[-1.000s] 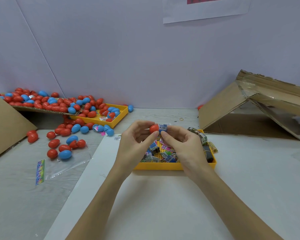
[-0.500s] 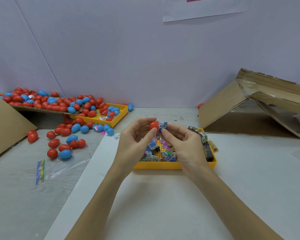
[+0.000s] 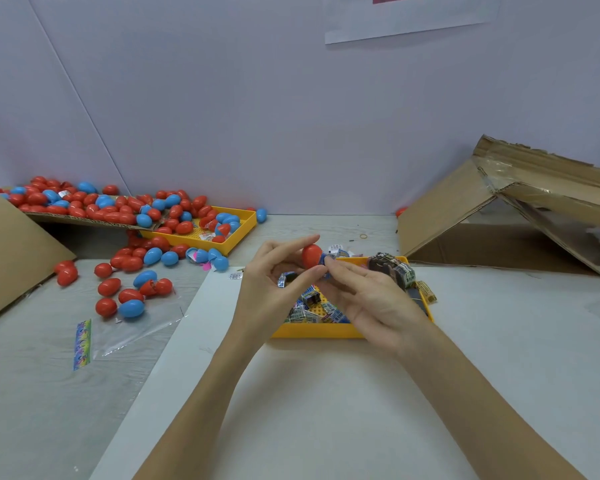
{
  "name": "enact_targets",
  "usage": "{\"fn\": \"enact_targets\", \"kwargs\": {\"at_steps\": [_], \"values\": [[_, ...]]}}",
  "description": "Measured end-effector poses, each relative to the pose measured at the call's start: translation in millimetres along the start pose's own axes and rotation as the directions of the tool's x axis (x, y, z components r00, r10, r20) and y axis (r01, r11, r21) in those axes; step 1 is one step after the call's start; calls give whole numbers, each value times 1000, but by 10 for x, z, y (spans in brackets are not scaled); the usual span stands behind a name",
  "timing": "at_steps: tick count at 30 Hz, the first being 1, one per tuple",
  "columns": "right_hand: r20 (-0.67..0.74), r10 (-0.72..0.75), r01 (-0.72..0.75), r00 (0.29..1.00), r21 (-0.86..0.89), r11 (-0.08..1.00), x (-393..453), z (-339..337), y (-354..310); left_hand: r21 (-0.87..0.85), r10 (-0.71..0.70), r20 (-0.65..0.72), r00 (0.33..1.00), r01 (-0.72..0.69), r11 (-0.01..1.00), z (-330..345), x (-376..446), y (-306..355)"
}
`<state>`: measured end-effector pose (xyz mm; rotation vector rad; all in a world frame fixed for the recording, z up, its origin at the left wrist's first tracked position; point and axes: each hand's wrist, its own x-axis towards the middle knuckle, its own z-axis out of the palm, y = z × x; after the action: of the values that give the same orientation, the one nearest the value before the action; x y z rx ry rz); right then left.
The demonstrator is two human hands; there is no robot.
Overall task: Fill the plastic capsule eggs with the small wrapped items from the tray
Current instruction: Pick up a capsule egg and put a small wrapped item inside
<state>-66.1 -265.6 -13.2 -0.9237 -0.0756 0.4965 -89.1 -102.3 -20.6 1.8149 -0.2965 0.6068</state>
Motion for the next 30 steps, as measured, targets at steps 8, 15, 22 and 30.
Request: {"fn": "enact_targets", "kwargs": {"at_steps": [8,15,22,30], "values": [[136,299,-317,945,142,938,-35,-36,-109,16,76,15,997,-76,997,-5,4,-54],[161,328,-357,931,210,910,-46,-12,-104,37,128,-29,991,-127,991,18,-23,-88],[119,278,-294,953,143,945,-30,-24,-134,-43,-6,-17,1000,6,999,126,-48,0],[200,269,-301,942,154,941,-13,-87,-157,-163,-59,154,986,84,983,17,-28,34]]}}
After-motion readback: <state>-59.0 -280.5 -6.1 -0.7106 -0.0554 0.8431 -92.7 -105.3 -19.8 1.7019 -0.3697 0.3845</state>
